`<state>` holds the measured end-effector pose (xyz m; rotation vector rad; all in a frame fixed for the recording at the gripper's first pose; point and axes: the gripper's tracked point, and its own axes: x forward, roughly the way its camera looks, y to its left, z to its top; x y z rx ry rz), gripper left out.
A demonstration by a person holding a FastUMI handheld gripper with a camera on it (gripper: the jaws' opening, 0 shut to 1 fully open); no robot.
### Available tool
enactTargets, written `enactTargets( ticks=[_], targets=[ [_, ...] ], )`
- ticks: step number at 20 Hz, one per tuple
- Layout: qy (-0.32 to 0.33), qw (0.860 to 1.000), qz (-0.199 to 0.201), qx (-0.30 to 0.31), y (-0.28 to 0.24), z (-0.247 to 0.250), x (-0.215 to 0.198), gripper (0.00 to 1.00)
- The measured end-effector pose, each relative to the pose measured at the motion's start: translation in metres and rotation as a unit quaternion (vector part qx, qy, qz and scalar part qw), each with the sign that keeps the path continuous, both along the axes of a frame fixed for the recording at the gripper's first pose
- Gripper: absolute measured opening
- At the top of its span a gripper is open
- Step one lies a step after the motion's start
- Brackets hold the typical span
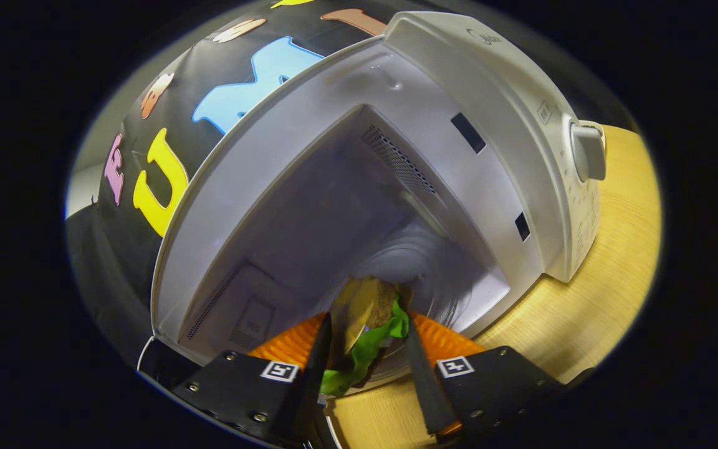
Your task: Open the microwave, put the food inside, and close the microwave door.
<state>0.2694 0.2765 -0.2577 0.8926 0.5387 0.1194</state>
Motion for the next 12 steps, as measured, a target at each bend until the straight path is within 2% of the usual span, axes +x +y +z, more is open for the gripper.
enactTargets(
  ticks=[2,5,9,12],
  targets=[
    [0.006,1.0,0.003,-0.022,-0.006,-0.002,-0.005,0.97],
    [0.011,0.997,-0.003,-0.073,-0.027,0.001,-0.013,0.97],
    [0.008,0.996,-0.004,-0.092,-0.049,0.022,-0.022,0.97],
    [-0.013,0.995,0.015,-0.102,-0.056,0.049,-0.042,0.97]
  ],
)
